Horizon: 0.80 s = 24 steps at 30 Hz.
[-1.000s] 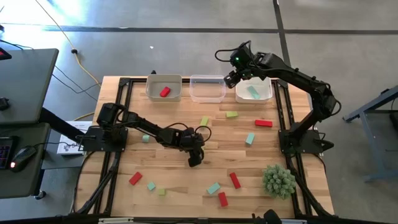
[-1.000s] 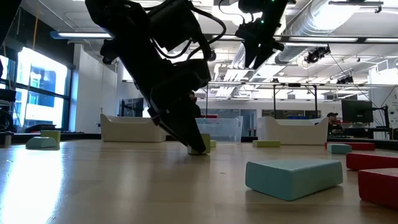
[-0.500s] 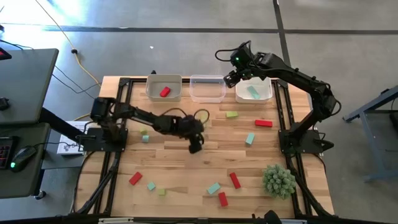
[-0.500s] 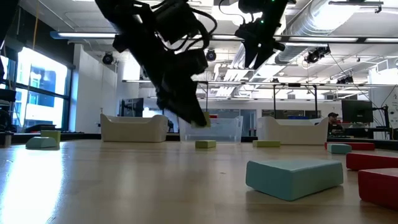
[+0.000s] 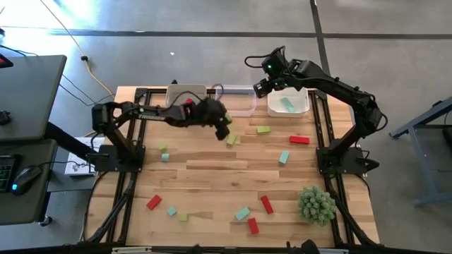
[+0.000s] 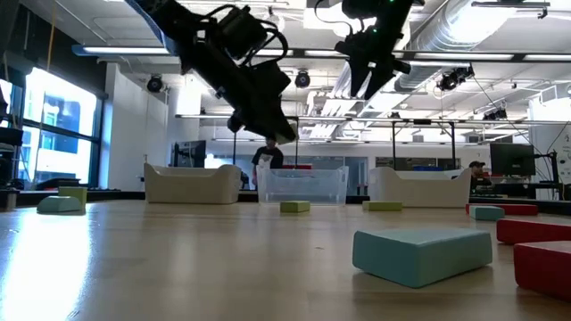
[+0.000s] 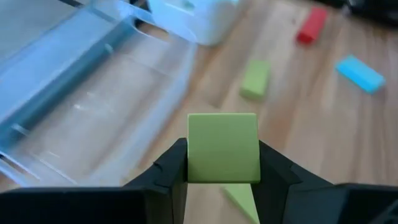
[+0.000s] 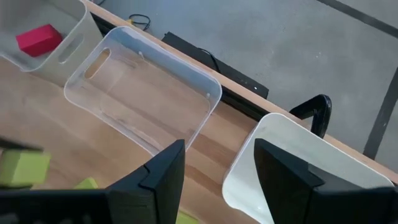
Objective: Sort & place blocks by color
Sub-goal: Put the green block into the transparent bin
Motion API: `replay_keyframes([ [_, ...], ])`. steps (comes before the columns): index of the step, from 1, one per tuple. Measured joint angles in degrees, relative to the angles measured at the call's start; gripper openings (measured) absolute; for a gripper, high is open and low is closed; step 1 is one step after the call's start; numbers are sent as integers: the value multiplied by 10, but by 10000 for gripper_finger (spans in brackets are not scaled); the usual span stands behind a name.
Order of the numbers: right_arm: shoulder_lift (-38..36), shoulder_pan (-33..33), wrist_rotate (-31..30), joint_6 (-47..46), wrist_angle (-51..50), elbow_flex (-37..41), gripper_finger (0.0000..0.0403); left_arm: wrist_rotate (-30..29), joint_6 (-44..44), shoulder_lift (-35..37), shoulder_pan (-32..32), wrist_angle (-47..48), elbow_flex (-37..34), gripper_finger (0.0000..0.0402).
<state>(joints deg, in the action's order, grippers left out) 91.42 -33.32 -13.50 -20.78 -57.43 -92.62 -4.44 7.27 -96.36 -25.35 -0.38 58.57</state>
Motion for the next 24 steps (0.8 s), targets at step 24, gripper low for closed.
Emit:
replay_keyframes([
  [24, 0, -2, 0, 31, 86, 0, 181, -5, 36, -32, -141, -181, 0, 118],
])
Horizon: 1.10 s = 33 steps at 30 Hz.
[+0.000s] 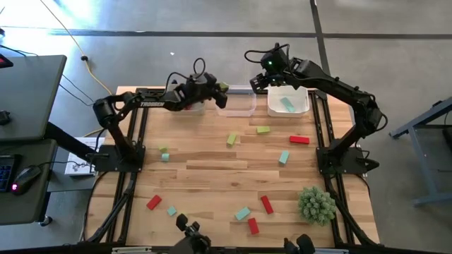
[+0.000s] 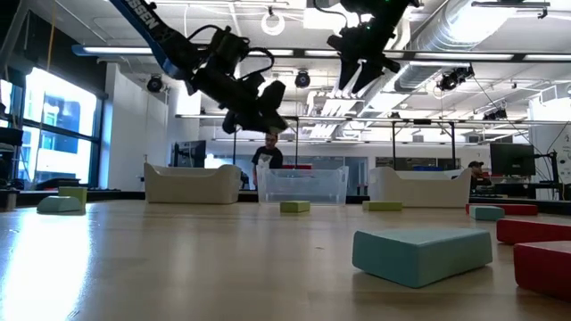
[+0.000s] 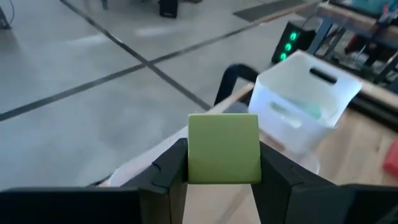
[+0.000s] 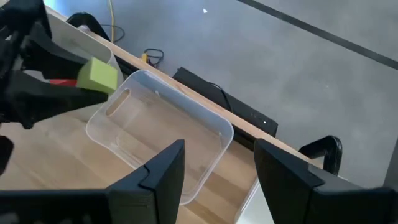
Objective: Sort & place blocks by color
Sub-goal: Put the green block into the transparent bin, then put the blue block into the white bin
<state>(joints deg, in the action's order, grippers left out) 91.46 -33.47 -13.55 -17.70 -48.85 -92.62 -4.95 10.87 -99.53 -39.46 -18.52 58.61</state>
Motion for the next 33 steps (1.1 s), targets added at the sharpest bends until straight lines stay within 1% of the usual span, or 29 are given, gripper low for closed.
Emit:
replay_keyframes([
  [5, 1, 0, 0, 1, 0, 0, 181, -1, 1, -24, 10, 30, 0, 118],
  [9, 1, 0, 0, 2, -1, 0, 181, 0, 10, -46, 19, 30, 2, 118],
  [12, 1, 0, 1, 2, -1, 0, 181, -1, 11, -60, 20, 64, 22, 118],
  [18, 1, 0, 2, 2, -3, 7, 181, 0, -25, -89, 20, 116, 82, 120],
  [20, 1, 0, 2, 2, -9, 11, 181, -2, -26, -95, 21, 133, 93, 126],
  [22, 1, 0, 4, 2, -13, 17, 181, -2, -25, -99, 21, 131, 99, 134],
  [28, 2, 0, 5, 2, -47, 18, 181, -2, -21, -105, 20, 145, 99, 164],
  [33, 2, 0, 6, 2, -69, 18, 181, 4, -21, -104, 20, 149, 99, 178],
])
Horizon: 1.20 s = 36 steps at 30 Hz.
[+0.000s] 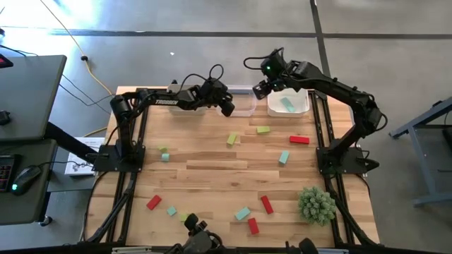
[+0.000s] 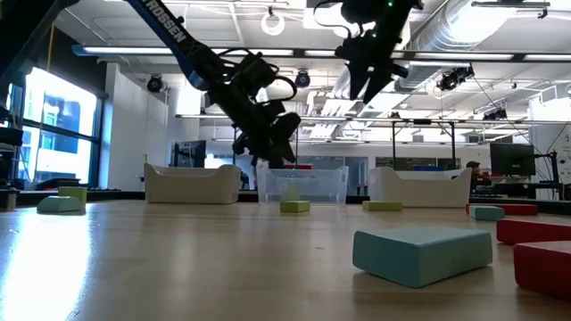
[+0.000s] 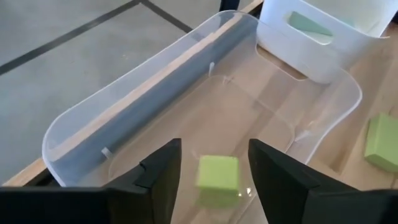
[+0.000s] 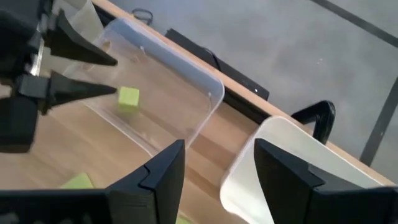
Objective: Sort & place blocks by color
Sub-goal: Put the blue block into the white bin
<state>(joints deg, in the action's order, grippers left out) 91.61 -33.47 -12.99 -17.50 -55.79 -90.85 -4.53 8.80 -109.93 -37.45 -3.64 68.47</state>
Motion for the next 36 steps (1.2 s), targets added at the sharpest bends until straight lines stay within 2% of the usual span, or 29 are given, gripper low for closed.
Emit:
replay_keyframes([
  [3, 0, 1, 3, 0, -11, 0, 181, 4, 13, 2, -1, 1, 0, 181],
  [7, 0, 1, 44, 0, -27, 0, 181, 39, 17, 28, -5, 12, 0, 180],
  [13, 0, 6, 117, -16, -42, 0, 181, 47, 3, 96, -13, 57, 0, 179],
  [18, 0, 24, 152, -33, -77, 0, 181, 50, -19, 162, -14, 115, 0, 179],
  [28, 0, 96, 150, -116, -178, 0, 181, 52, -25, 257, -2, 241, 0, 179],
  [32, 0, 130, 146, -198, -208, 0, 181, 52, -38, 273, 11, 269, 0, 179],
  [36, 0, 170, 107, -272, -233, 0, 181, 54, -58, 276, 27, 271, 0, 179],
])
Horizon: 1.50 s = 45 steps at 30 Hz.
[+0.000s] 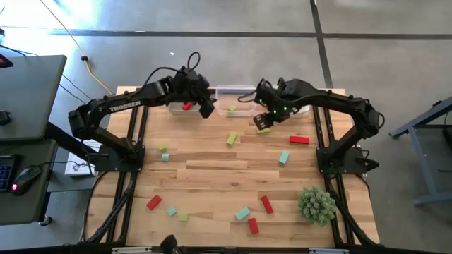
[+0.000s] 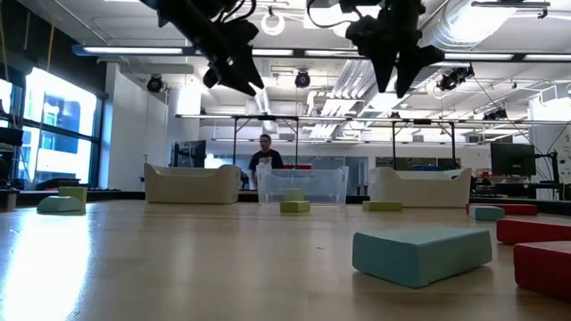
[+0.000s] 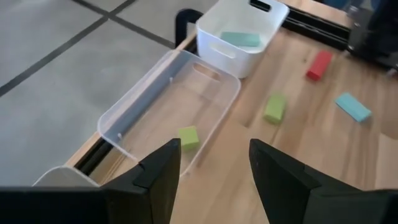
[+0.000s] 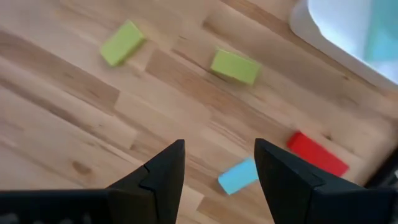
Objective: Sort & place blocks by color
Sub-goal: Put the blue block into the white bin
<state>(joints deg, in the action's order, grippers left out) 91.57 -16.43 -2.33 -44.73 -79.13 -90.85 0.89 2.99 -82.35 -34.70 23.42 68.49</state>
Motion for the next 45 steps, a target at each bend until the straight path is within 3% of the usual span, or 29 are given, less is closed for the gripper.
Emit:
replay_keyframes([
  [4, -1, 41, -39, -56, -14, 7, 181, 0, -13, 0, 12, 0, 0, 179],
  [13, 0, 121, -59, -144, -27, 104, 181, 0, -13, 0, 31, 0, 0, 179],
  [29, -15, 200, -52, -365, -14, 246, 181, 0, -11, 0, 52, -1, 0, 179],
  [40, -156, 205, -83, -535, 132, 391, 181, 0, -11, 0, 56, -1, 0, 179],
  [45, -176, 207, -87, -581, 210, 433, 181, 0, -7, 0, 56, -1, 0, 179],
])
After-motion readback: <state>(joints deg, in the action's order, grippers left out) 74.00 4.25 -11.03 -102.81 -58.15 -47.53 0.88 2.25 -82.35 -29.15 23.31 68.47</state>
